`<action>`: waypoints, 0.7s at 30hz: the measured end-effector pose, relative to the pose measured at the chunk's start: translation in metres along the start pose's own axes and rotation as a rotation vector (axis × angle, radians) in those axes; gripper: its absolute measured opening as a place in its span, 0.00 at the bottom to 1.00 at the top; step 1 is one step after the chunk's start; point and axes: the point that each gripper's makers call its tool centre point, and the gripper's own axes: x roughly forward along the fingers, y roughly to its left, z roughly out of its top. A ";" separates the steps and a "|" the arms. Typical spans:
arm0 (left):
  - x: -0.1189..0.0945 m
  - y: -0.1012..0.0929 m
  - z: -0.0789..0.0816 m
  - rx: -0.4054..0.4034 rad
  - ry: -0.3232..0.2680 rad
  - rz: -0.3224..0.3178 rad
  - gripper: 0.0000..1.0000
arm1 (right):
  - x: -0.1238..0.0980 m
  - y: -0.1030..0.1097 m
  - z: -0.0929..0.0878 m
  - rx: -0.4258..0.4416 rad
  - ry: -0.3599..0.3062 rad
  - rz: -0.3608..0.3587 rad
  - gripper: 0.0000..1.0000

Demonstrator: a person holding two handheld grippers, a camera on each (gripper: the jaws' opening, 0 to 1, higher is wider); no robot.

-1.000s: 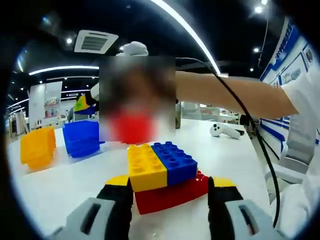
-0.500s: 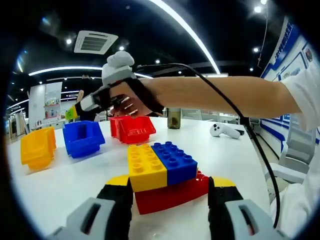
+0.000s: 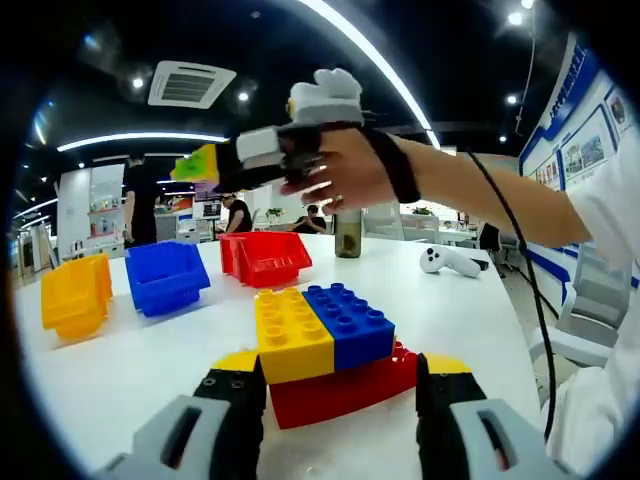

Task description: Take apart the toy blocks one by one and place each separated block into its matching bin, sorting the blocks by their type until all the connected pieces are disassembled and separated into the correct bins

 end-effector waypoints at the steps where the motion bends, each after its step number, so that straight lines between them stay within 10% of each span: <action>1: 0.000 0.000 0.000 0.000 0.000 0.000 0.61 | -0.009 0.007 -0.001 -0.004 -0.006 0.012 0.62; 11: 0.000 -0.002 0.000 -0.002 0.001 0.000 0.61 | -0.083 0.059 -0.027 0.000 -0.010 0.081 0.62; 21: 0.000 -0.003 0.000 -0.004 0.002 -0.001 0.61 | -0.098 0.097 -0.092 0.013 0.070 0.111 0.63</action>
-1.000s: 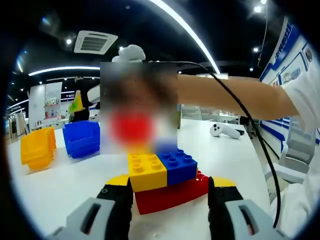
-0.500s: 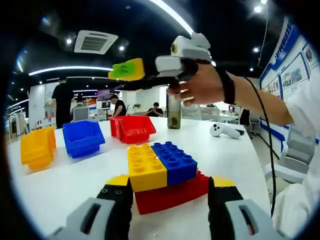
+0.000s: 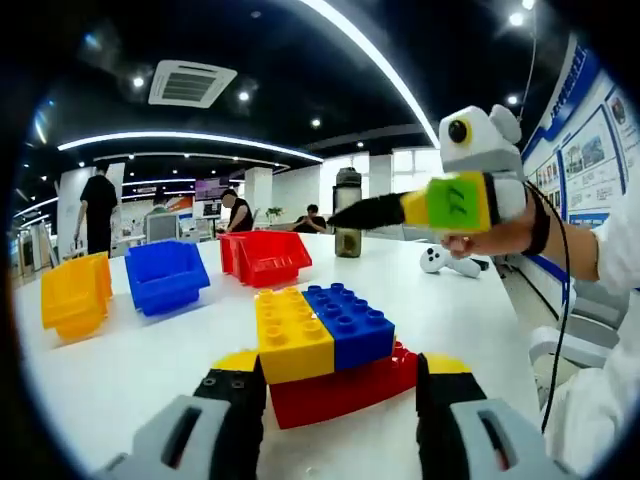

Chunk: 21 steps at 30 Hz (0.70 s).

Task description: Take apart the toy blocks one by one and place each separated block into its matching bin, sorting the blocks by their type until all the connected pieces are disassembled and separated into the correct bins

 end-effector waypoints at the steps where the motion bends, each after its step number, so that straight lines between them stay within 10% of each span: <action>1: 0.000 0.000 0.000 0.000 0.000 -0.002 0.61 | 0.001 0.000 -0.006 -0.003 0.016 -0.001 0.63; 21: 0.002 0.002 0.000 0.000 0.000 -0.004 0.61 | 0.026 0.003 -0.028 -0.015 0.084 0.018 0.47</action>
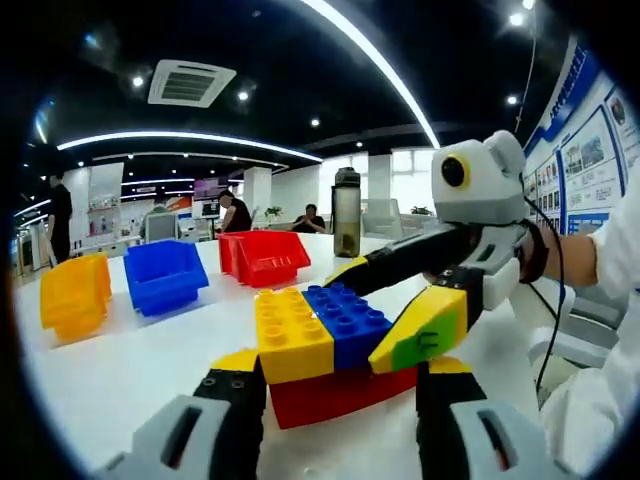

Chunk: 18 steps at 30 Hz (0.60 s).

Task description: Take apart the toy blocks one by one and place each separated block into its matching bin, sorting the blocks by their type until all the connected pieces are disassembled and separated into the correct bins

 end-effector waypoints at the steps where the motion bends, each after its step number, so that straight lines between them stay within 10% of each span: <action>1: 0.000 0.000 0.000 0.000 0.000 -0.002 0.61 | 0.000 -0.001 0.000 -0.002 0.002 -0.009 0.47; 18: -0.001 0.000 0.000 0.025 -0.013 -0.001 0.61 | -0.007 -0.002 0.008 0.166 -0.027 0.006 0.46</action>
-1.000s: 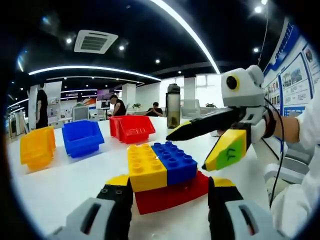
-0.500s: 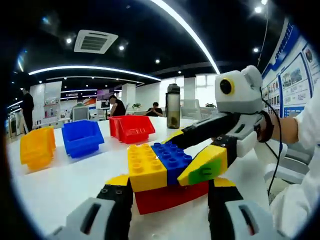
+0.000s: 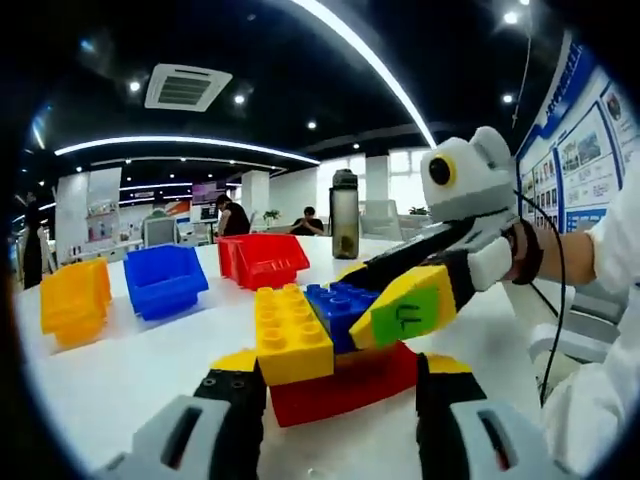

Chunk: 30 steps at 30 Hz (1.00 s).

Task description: Take apart the toy blocks one by one and place each separated block into its matching bin, sorting the blocks by their type until all the connected pieces are disassembled and separated into the correct bins

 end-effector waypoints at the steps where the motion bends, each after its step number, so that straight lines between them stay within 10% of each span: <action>1: 0.000 0.000 0.000 -0.001 0.000 0.001 0.61 | 0.000 0.000 0.000 -0.003 -0.002 -0.001 0.46; 11: -0.004 0.002 -0.001 0.036 0.005 0.019 0.36 | -0.016 -0.023 0.016 0.010 -0.057 -0.055 0.46; 30: -0.003 0.002 -0.001 0.032 0.010 0.010 0.39 | 0.014 -0.060 0.095 0.029 -0.148 -0.090 0.46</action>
